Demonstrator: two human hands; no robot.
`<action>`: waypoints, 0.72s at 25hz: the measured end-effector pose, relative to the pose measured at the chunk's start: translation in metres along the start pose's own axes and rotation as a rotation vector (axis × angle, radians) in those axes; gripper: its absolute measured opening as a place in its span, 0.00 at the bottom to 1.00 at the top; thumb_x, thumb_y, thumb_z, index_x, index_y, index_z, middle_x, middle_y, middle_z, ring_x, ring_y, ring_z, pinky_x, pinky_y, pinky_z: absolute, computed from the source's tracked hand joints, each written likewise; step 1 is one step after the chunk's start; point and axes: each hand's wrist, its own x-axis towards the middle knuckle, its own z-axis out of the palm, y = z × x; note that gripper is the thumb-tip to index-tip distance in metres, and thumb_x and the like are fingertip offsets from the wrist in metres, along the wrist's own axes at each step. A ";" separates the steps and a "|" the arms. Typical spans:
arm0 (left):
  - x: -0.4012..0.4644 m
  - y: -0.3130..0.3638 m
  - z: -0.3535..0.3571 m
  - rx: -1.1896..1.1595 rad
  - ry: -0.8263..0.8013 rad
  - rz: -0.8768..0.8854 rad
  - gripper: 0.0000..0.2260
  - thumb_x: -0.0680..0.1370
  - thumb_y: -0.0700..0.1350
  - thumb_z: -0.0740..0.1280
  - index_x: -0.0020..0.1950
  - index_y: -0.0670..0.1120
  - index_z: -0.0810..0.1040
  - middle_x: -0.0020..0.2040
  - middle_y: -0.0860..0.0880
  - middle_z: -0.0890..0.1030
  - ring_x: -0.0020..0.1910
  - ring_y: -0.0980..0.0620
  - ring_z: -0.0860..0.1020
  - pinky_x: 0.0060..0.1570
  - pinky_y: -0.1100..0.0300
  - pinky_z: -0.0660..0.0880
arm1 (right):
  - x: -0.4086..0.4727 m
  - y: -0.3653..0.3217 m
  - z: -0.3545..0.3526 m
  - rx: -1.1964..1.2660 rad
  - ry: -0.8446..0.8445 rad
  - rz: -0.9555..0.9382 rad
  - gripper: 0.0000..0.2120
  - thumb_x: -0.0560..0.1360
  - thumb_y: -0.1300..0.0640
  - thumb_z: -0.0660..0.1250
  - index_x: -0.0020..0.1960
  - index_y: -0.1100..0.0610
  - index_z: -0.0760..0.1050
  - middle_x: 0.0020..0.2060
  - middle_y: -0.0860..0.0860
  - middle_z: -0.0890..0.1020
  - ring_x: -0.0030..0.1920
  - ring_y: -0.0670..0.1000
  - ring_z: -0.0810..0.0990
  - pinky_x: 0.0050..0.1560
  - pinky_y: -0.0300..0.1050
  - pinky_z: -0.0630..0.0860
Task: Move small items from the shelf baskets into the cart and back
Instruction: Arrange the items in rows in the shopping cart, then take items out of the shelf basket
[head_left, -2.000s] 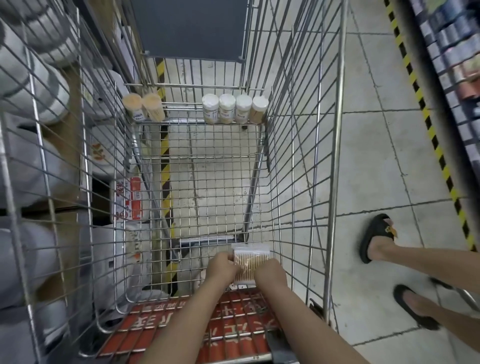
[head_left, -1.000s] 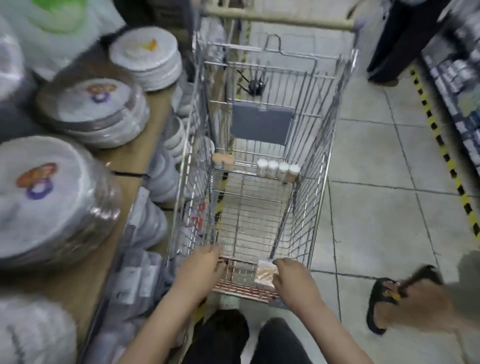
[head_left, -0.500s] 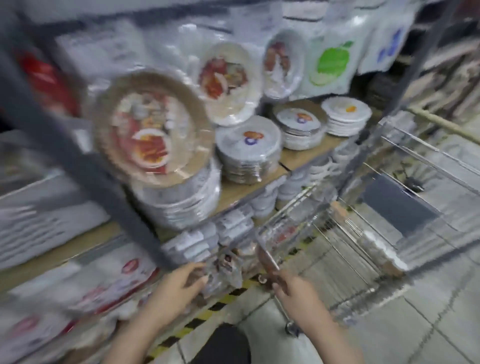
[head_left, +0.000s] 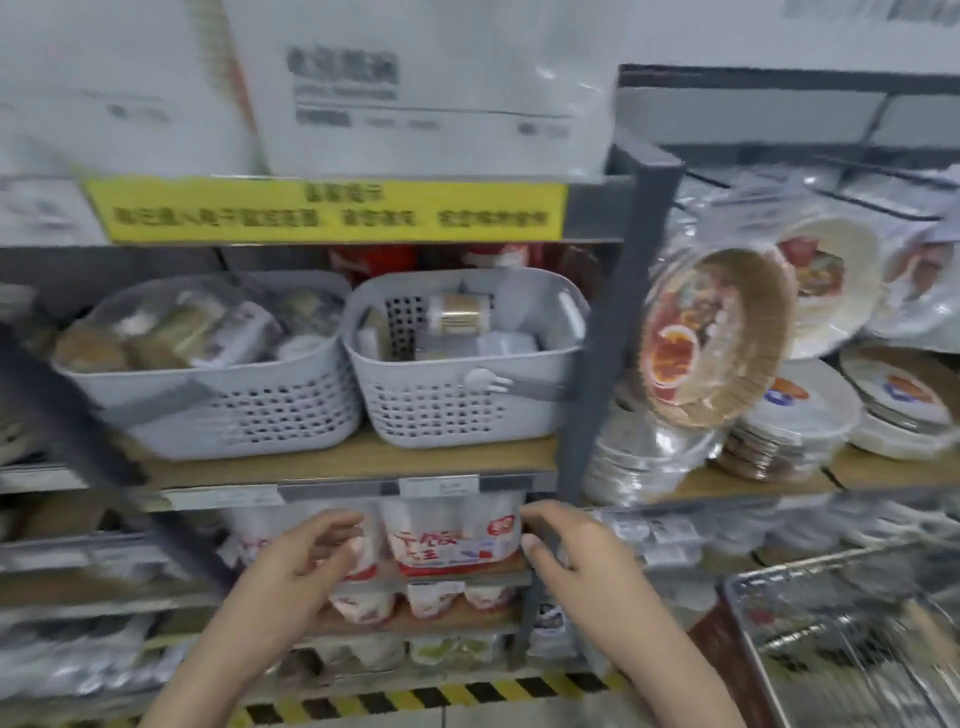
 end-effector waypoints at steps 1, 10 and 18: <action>0.002 -0.005 -0.019 -0.003 0.027 -0.014 0.06 0.78 0.44 0.66 0.51 0.55 0.76 0.49 0.57 0.81 0.48 0.60 0.79 0.42 0.72 0.72 | 0.009 -0.014 0.004 0.001 0.013 -0.023 0.15 0.80 0.52 0.59 0.66 0.47 0.71 0.58 0.41 0.76 0.52 0.39 0.73 0.51 0.32 0.70; 0.070 0.048 -0.110 0.088 0.012 0.315 0.09 0.78 0.48 0.64 0.56 0.60 0.74 0.51 0.65 0.79 0.51 0.71 0.74 0.46 0.76 0.71 | 0.085 -0.082 -0.008 0.089 0.369 -0.141 0.11 0.78 0.58 0.63 0.59 0.50 0.77 0.49 0.33 0.76 0.50 0.23 0.70 0.48 0.20 0.66; 0.147 0.103 -0.082 0.198 -0.067 0.502 0.12 0.79 0.46 0.63 0.62 0.52 0.75 0.55 0.58 0.78 0.55 0.63 0.75 0.58 0.62 0.72 | 0.135 -0.067 -0.050 -0.004 0.416 -0.032 0.10 0.78 0.60 0.62 0.56 0.54 0.78 0.46 0.42 0.80 0.47 0.39 0.76 0.43 0.25 0.69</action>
